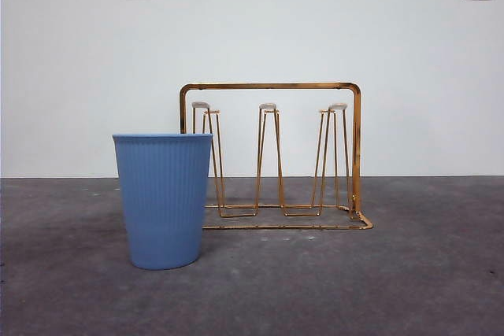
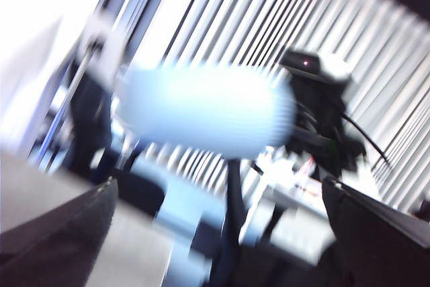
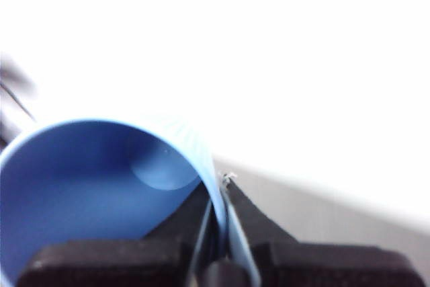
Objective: Pick up cup 1,put cup 1 in the cup rack,pick up cup 2,put cup 2 in the cup rack
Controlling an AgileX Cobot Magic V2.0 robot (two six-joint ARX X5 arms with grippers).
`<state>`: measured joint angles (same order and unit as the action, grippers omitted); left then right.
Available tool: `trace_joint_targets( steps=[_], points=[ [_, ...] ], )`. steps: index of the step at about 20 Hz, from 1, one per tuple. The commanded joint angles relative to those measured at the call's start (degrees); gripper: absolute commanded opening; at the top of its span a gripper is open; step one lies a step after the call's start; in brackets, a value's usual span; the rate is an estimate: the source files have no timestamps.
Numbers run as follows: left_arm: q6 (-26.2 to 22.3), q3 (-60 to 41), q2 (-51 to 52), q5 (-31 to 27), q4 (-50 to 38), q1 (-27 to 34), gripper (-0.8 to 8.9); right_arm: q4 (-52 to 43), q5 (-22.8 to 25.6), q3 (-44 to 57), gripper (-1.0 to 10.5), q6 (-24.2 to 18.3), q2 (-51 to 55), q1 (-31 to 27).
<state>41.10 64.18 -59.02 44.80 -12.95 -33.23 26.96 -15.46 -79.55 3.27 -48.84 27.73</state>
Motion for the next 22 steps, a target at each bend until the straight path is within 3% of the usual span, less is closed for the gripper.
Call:
trace_joint_targets(
  steps=[1,10,15,22],
  points=[
    [4.50,0.11,-2.23,-5.42,-8.57,-3.30,5.93,-4.72,-0.17,0.22,-0.1,1.57,1.66,0.02],
    [13.97,0.11,-10.71,-15.32,-36.87,-10.12,5.93,-12.90,-3.58,0.22,-0.1,3.02,1.11,0.07],
    [15.50,0.11,-13.73,-19.21,-40.70,-10.71,5.93,-18.38,-7.76,0.22,-0.1,5.95,-0.57,0.07],
    [15.89,0.11,-15.63,-23.58,-46.16,-10.97,5.93,-19.71,-7.80,0.22,-0.1,7.06,-3.43,0.09]
  ],
)
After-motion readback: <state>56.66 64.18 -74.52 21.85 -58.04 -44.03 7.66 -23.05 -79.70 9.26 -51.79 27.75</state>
